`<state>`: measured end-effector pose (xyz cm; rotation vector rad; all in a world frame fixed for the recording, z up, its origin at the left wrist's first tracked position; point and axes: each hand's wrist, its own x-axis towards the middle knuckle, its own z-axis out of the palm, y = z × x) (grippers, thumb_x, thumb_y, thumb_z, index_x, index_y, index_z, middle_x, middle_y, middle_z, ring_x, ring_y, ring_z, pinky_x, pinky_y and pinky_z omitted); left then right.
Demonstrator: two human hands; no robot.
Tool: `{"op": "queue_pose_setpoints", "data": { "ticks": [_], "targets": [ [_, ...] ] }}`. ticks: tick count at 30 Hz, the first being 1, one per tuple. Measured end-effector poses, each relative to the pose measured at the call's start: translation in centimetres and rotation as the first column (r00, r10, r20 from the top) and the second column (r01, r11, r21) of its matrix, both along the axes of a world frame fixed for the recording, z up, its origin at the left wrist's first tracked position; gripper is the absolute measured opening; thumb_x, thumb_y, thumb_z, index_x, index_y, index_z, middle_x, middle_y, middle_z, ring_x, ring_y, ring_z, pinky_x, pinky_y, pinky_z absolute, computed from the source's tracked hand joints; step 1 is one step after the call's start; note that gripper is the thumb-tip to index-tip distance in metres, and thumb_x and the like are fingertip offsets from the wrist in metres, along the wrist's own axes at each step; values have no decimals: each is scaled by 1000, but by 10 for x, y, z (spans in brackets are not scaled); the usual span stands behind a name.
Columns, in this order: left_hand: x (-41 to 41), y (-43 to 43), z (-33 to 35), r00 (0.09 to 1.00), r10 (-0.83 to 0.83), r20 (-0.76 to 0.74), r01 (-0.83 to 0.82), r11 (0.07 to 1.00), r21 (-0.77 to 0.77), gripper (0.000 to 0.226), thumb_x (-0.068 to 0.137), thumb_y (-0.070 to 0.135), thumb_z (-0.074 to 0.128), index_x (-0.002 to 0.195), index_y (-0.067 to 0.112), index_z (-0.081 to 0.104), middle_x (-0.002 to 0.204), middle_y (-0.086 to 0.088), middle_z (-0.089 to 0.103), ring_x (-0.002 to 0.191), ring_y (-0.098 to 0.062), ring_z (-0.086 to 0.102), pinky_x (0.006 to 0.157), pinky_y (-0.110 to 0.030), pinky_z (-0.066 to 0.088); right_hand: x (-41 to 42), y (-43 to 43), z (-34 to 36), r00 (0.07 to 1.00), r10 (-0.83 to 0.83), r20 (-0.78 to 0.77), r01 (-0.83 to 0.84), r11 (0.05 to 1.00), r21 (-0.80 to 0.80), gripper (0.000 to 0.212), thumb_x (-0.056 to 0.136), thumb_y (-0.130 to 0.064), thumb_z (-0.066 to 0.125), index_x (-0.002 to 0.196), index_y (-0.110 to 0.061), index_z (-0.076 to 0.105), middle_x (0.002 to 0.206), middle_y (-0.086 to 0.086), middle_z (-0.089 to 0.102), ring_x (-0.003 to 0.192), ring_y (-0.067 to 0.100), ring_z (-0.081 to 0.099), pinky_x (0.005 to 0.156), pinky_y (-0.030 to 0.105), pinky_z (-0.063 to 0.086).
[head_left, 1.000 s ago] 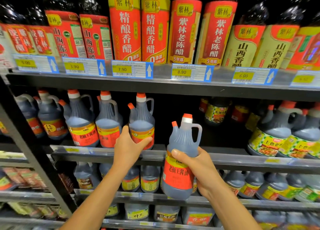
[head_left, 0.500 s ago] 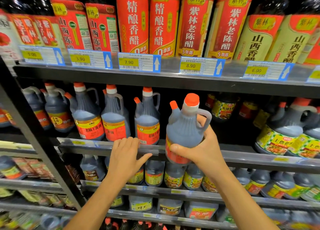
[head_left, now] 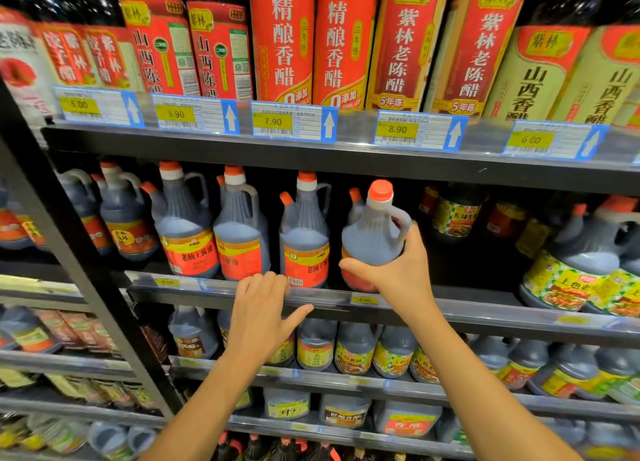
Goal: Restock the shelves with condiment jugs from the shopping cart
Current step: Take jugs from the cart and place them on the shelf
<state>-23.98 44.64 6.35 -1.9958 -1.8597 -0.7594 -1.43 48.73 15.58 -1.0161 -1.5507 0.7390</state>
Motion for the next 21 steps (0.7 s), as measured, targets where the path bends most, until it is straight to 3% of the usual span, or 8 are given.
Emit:
{"op": "queue_pose_setpoints", "data": {
  "ticks": [4, 8, 12, 16, 19, 21],
  "targets": [
    [1, -1, 1, 1000, 3, 1, -3, 1000, 5, 43, 87, 66, 54, 84, 25, 44, 80, 8, 42, 76, -18, 43, 80, -34, 36, -3, 18, -9, 998, -41, -37, 36, 992, -123, 90, 58, -27, 99, 133, -20, 50, 119, -3, 68, 107, 10, 69, 89, 39, 61],
    [0, -1, 1, 1000, -7, 11, 7, 1000, 10, 43, 86, 65, 56, 84, 24, 45, 79, 7, 43, 76, -19, 43, 80, -35, 37, -5, 27, -11, 998, -39, -55, 28, 984, -177, 92, 62, -24, 98, 137, -17, 45, 116, -2, 68, 105, 10, 68, 84, 29, 60],
    [1, 0, -1, 1000, 7, -2, -7, 1000, 10, 44, 86, 65, 56, 85, 22, 46, 81, 6, 44, 77, -20, 45, 80, -36, 39, 2, 26, -13, 1000, 7, 2, -7, 979, -202, 91, 71, -28, 92, 144, -15, 39, 116, -13, 62, 102, -1, 65, 75, 16, 57],
    [3, 0, 0, 1000, 11, -3, -11, 1000, 18, 44, 86, 65, 56, 85, 22, 47, 80, 6, 44, 76, -20, 44, 79, -36, 38, 13, 16, -23, 998, 20, 64, -5, 975, -222, 83, 79, -38, 85, 146, -23, 38, 123, -16, 62, 109, -4, 63, 91, 24, 56],
    [3, 0, -1, 1000, 13, -15, -13, 1000, 15, 45, 87, 66, 54, 85, 22, 46, 80, 5, 43, 77, -21, 43, 80, -36, 38, 11, 13, -25, 992, -15, 128, 43, 975, -217, 70, 80, -39, 84, 137, -26, 44, 112, -24, 62, 102, -6, 63, 89, 25, 56],
    [3, 1, 0, 1000, 11, -15, -11, 1000, 9, 45, 87, 67, 53, 84, 22, 45, 80, 5, 43, 76, -21, 44, 80, -37, 39, 8, 12, -24, 989, -25, 146, 56, 975, -215, 67, 79, -38, 85, 131, -32, 43, 109, -26, 61, 98, -10, 62, 85, 18, 54]
  ]
}}
